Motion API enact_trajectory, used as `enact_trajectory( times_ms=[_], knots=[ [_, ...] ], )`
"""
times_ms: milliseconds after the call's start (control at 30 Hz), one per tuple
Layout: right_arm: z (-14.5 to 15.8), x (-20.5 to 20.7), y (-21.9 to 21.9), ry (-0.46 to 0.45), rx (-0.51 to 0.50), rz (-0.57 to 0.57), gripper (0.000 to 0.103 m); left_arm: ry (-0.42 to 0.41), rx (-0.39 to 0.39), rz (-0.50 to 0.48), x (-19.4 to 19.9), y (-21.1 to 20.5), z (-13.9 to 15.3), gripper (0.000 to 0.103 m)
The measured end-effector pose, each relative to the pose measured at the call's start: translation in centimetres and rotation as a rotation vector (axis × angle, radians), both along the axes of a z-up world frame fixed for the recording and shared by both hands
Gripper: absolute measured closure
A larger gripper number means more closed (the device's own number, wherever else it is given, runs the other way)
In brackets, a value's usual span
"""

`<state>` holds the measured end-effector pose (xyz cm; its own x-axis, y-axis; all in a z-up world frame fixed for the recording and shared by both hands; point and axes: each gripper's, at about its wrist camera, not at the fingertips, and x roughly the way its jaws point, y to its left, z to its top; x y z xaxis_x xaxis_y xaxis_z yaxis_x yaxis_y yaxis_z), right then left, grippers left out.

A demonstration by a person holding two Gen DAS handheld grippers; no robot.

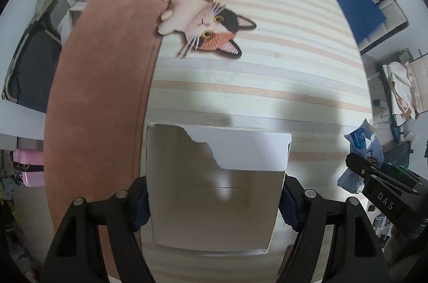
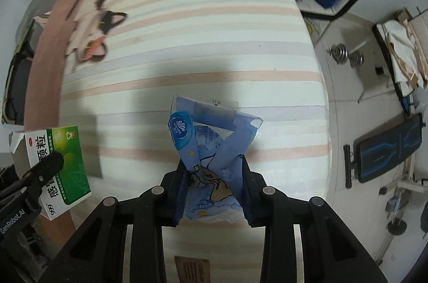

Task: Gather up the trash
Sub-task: 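Carry the box and bag to the bin and release them inside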

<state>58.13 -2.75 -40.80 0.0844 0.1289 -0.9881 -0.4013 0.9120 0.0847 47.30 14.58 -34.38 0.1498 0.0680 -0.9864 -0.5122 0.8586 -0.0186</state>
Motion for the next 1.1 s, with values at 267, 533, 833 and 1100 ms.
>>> enact_trajectory(
  times_ms=[267, 533, 833, 1100],
  knots=[
    [5.5, -7.2, -0.7, -0.090, 0.077, 0.011, 0.069, -0.127, 0.022, -0.036, -8.0, -1.4, 5.4, 0.029],
    [10.7, -22.4, -3.7, -0.202, 0.144, -0.066, 0.069, -0.225, 0.014, -0.142, -21.7, -4.1, 8.3, 0.029],
    [7.0, -40.5, -7.4, -0.073, 0.162, -0.167, 0.069, -0.096, -0.114, -0.178, -35.5, -5.7, 2.7, 0.029],
    [-10.6, -48.6, -10.4, 0.215, 0.172, -0.245, 0.069, 0.082, -0.247, -0.116, -39.5, -5.4, -13.3, 0.029]
  ],
)
